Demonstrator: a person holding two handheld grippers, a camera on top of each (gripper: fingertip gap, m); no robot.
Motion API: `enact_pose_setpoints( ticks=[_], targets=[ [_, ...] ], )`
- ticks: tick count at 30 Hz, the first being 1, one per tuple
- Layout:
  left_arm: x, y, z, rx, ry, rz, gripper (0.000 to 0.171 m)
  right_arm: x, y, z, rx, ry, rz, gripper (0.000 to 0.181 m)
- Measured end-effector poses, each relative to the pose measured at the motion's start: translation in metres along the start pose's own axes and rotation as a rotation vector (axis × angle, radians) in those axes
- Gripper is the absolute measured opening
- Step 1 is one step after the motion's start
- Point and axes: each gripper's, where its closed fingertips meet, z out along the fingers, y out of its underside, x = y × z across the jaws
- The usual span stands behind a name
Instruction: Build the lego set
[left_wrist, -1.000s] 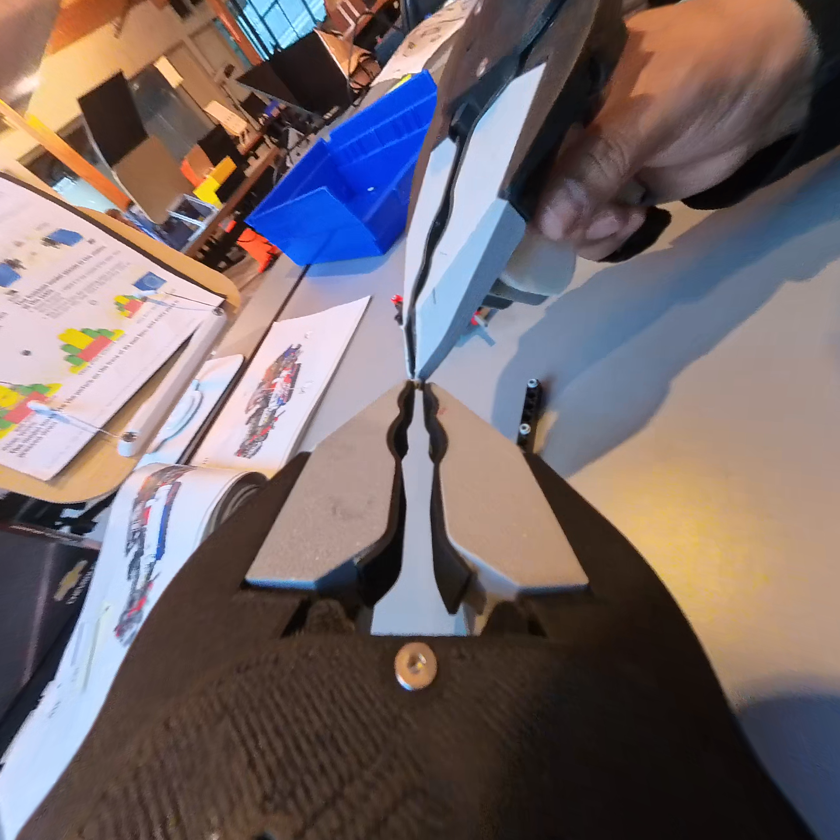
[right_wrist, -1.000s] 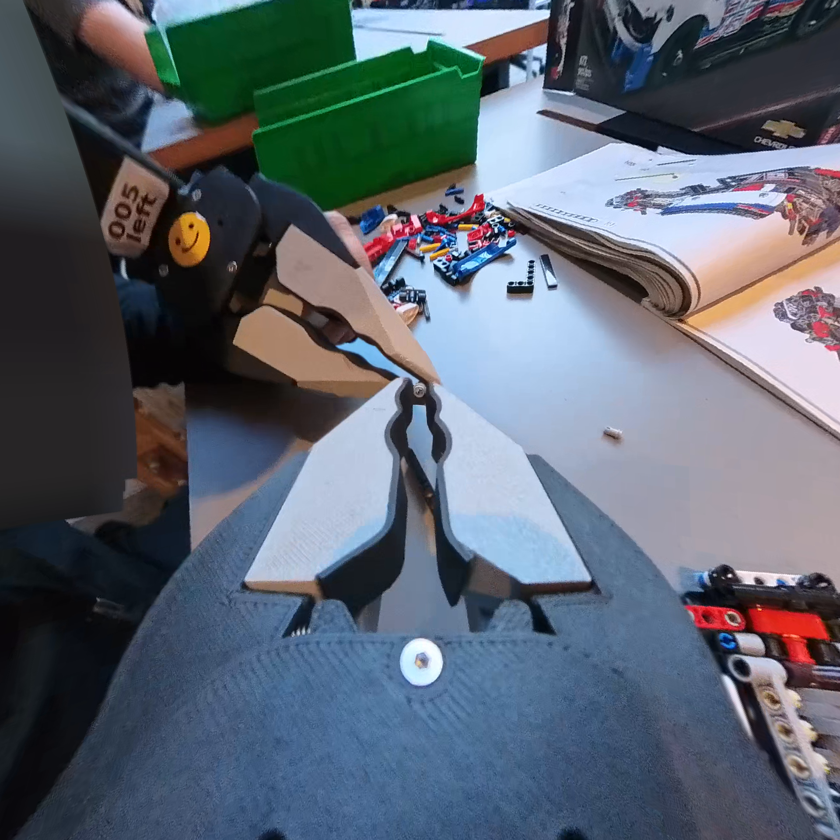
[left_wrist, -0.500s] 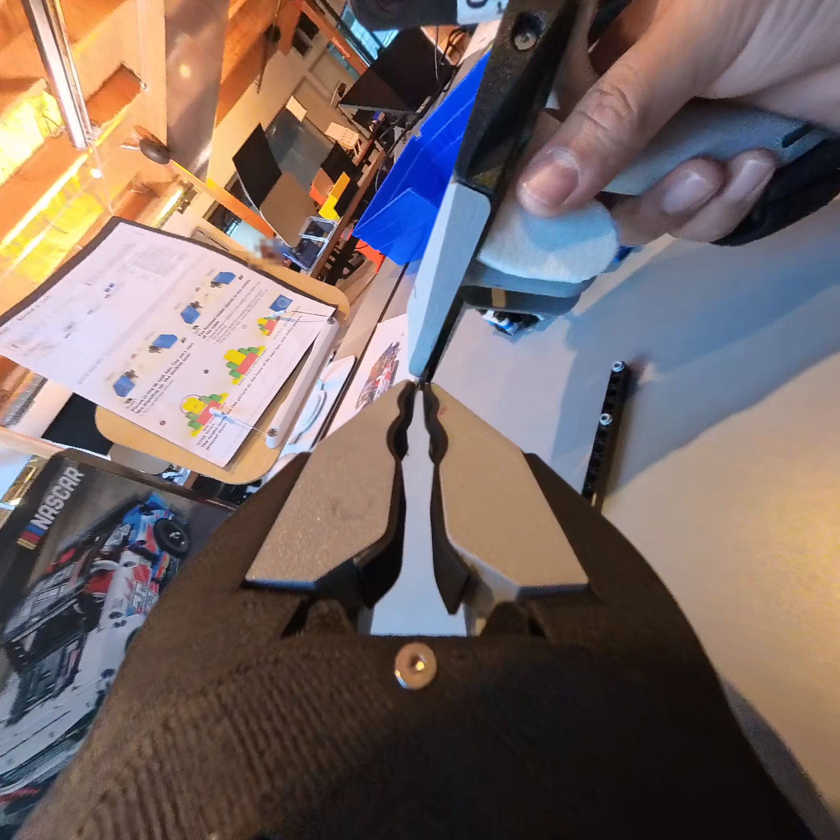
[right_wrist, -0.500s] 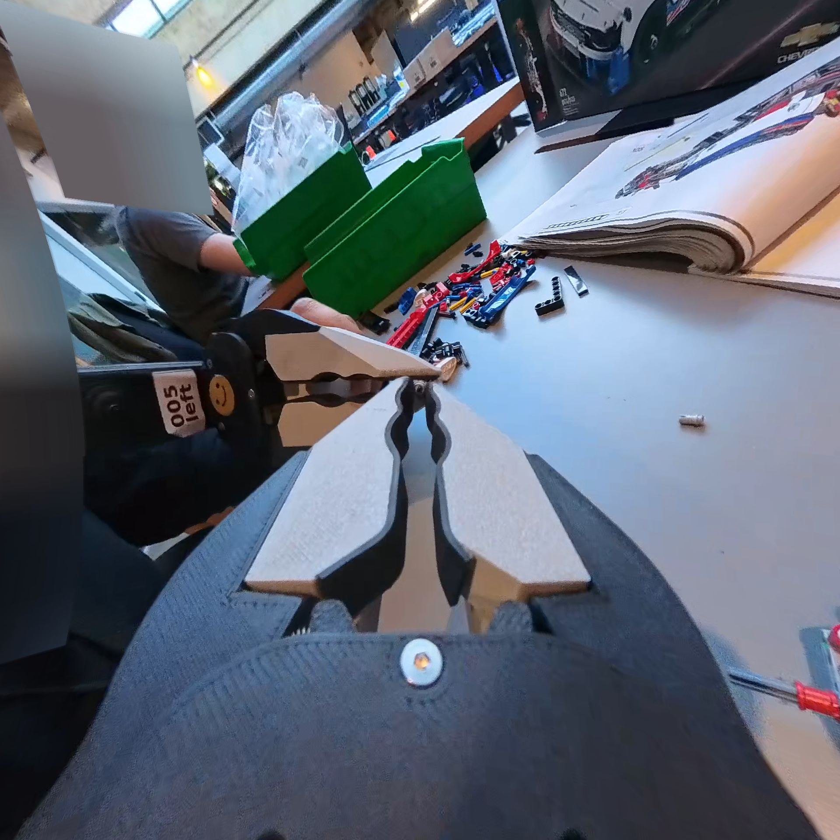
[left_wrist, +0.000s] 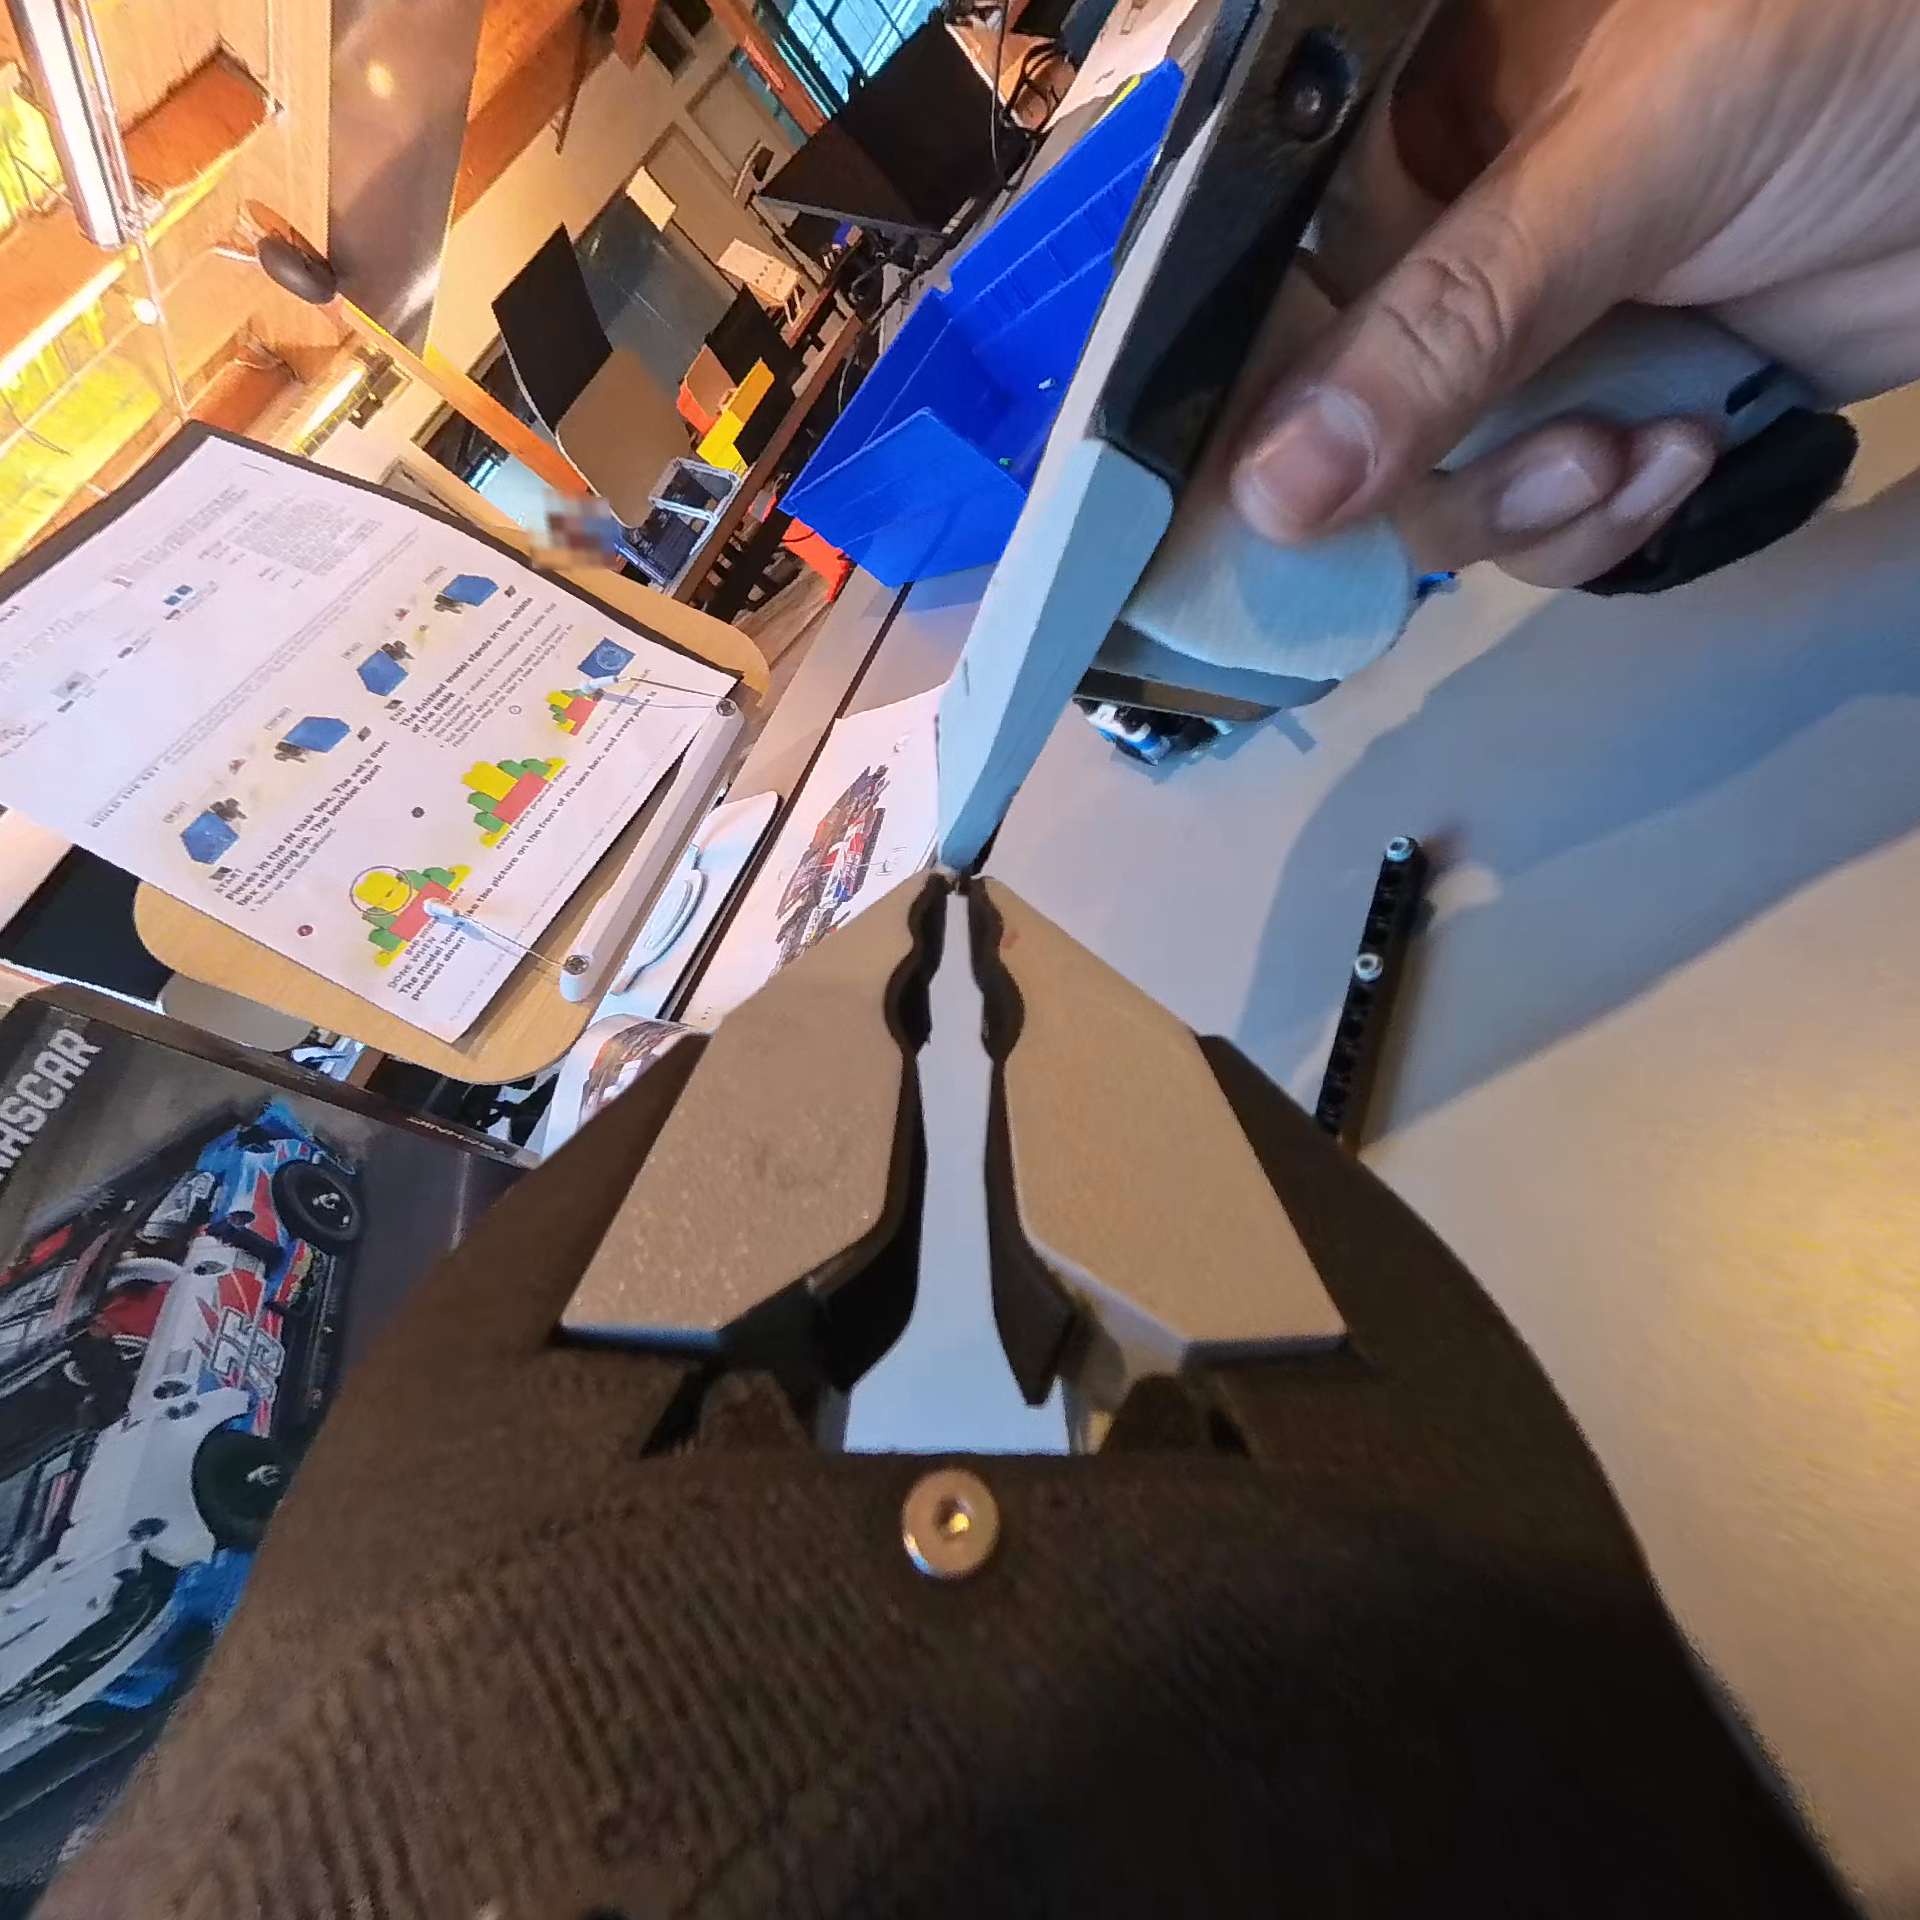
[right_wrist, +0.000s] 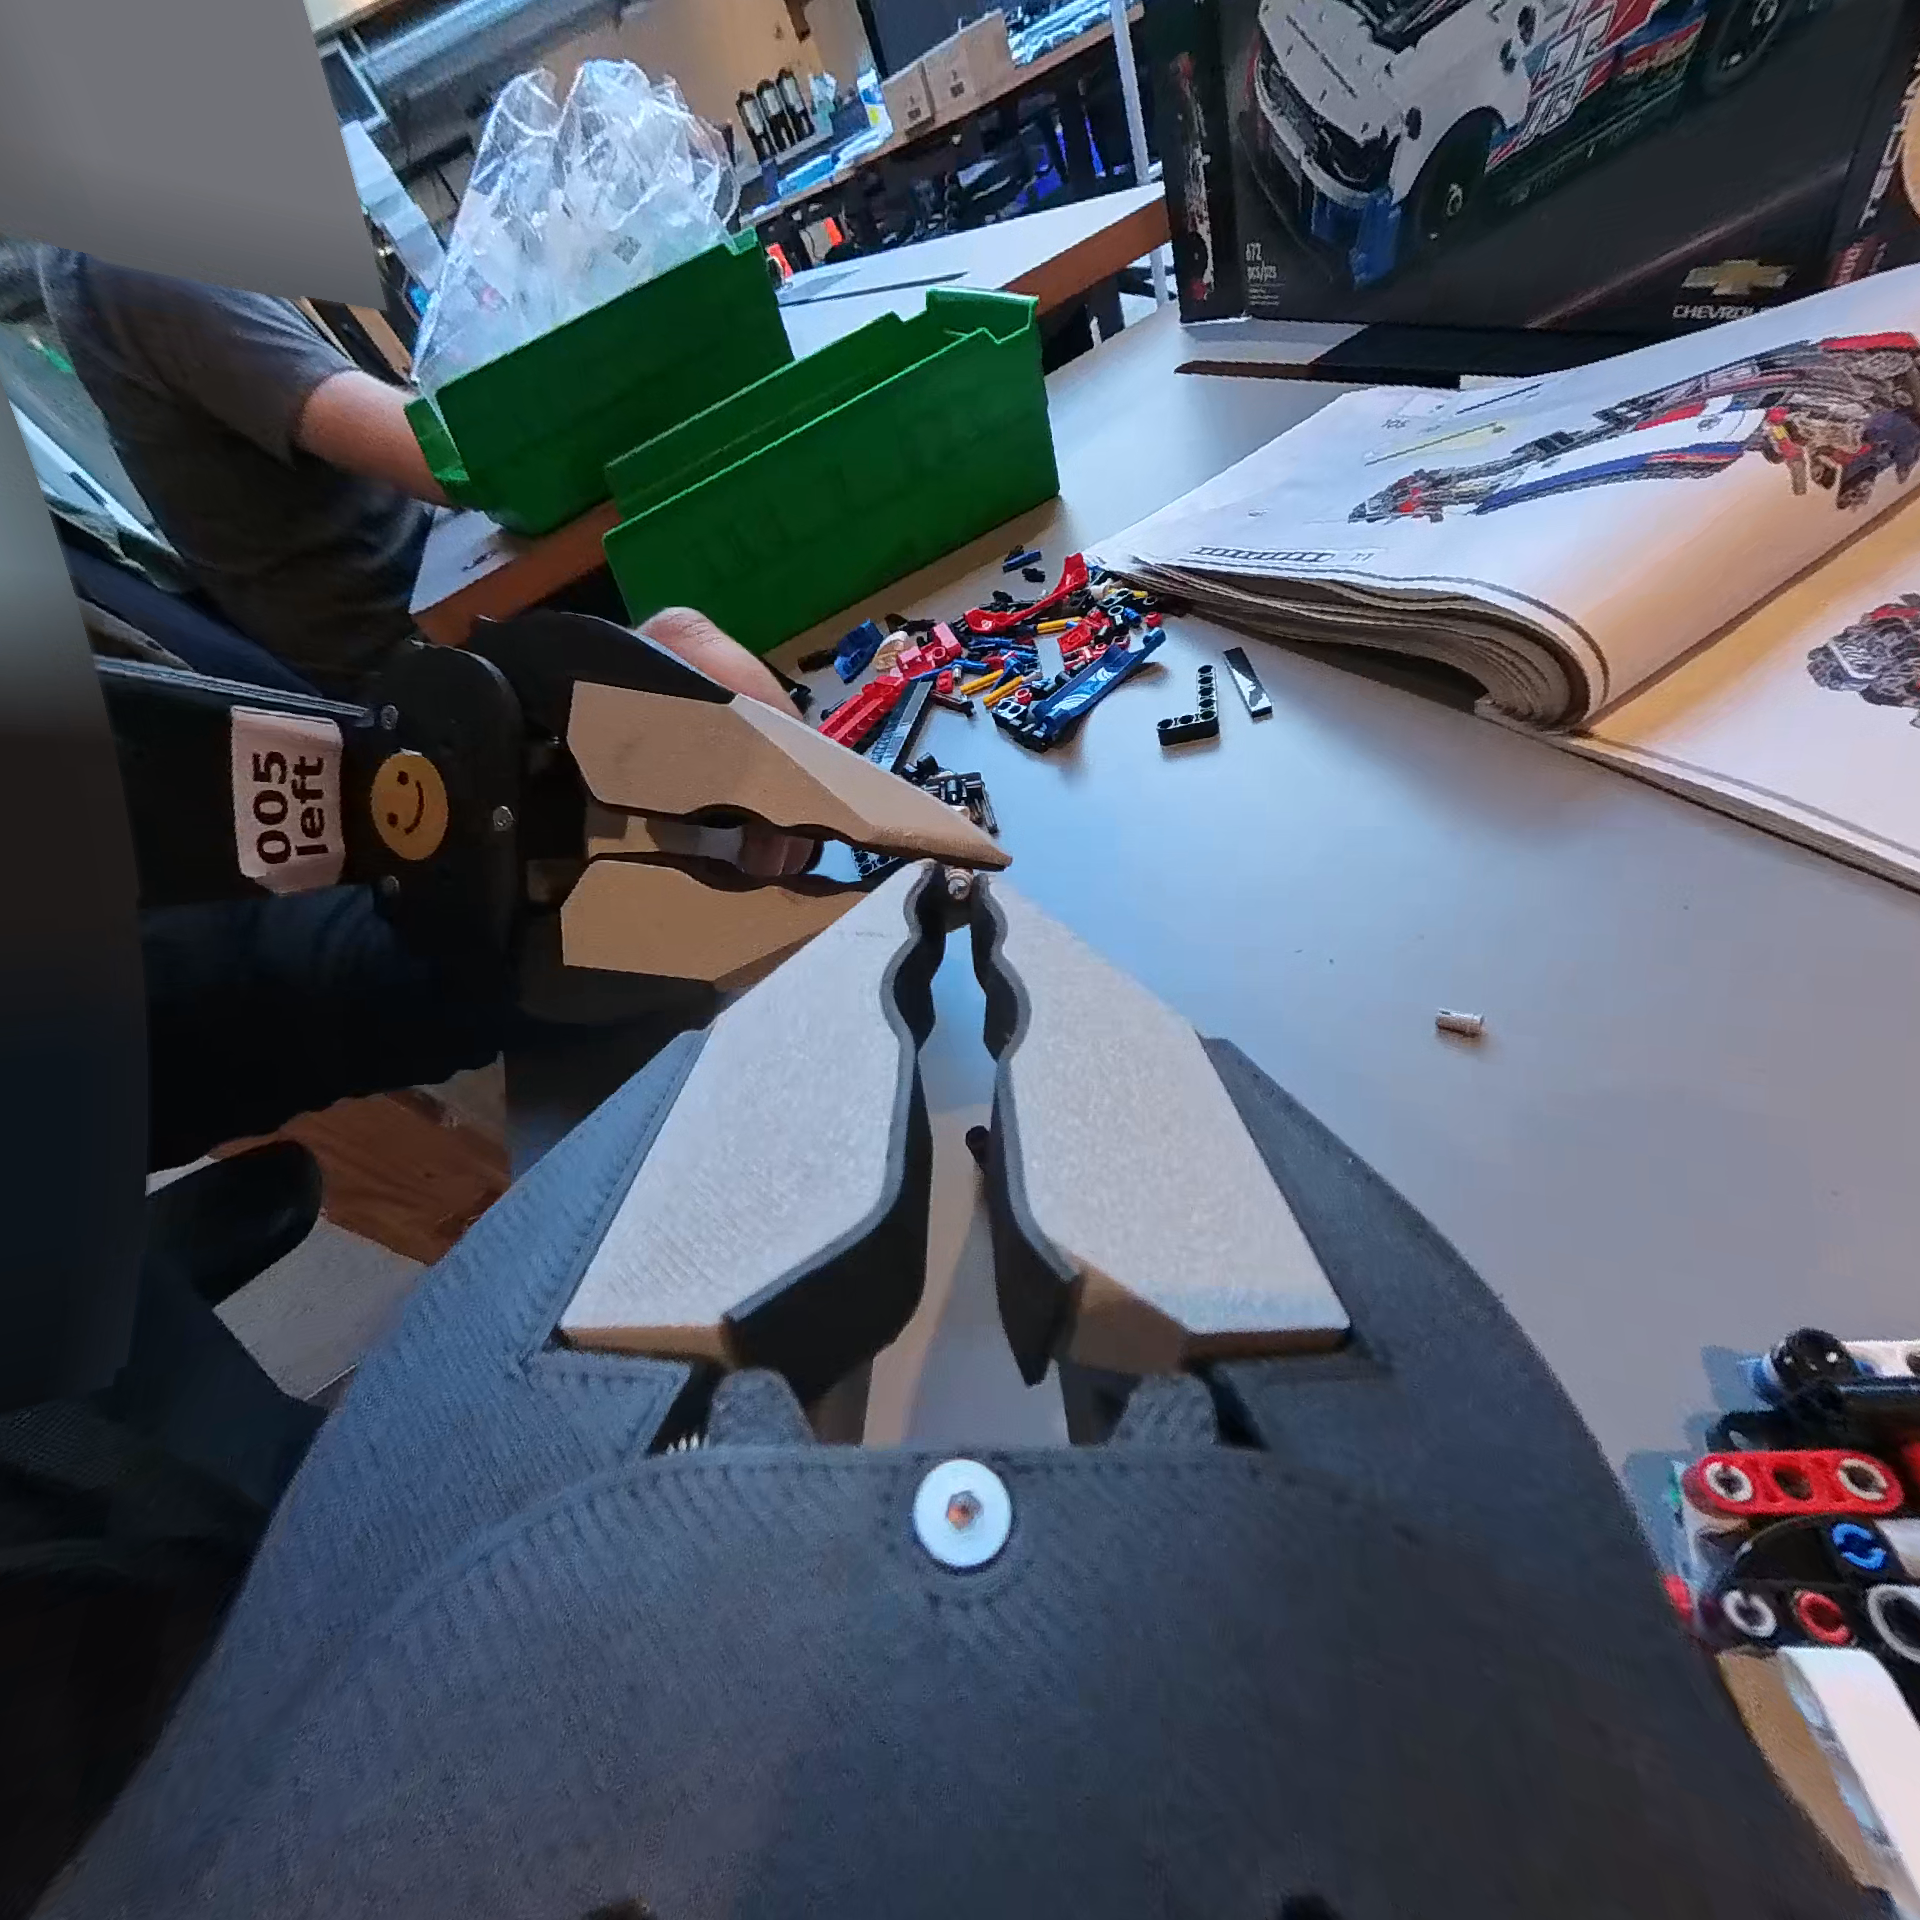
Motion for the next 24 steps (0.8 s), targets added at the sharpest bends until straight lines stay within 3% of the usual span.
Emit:
enact_pose_setpoints(
  ticks=[4,6,9,13,17,21,24],
  targets=[
    [0.005,0.002,0.004,0.002,0.044,-0.078,0.001,0.004,0.003,-0.001,-0.043,0.007,-0.035,0.002],
    [0.011,0.004,0.004,0.009,0.104,-0.136,0.013,0.008,0.006,-0.003,-0.081,0.017,-0.068,0.002],
    [0.031,0.016,0.005,-0.028,0.267,-0.201,0.020,0.019,0.016,-0.010,-0.192,0.051,-0.129,0.002],
    [0.062,0.037,-0.001,-0.151,0.532,-0.329,0.028,0.031,0.052,-0.016,-0.447,0.062,-0.202,0.002],
    [0.074,0.046,-0.007,-0.218,0.666,-0.447,0.023,0.033,0.077,-0.018,-0.610,0.046,-0.287,0.002],
    [0.081,0.055,-0.008,-0.271,0.695,-0.413,0.022,0.025,0.085,-0.016,-0.673,-0.005,-0.344,0.002],
    [0.085,0.056,-0.008,-0.288,0.725,-0.416,0.012,0.021,0.088,-0.015,-0.705,-0.025,-0.391,0.002]
  ],
)
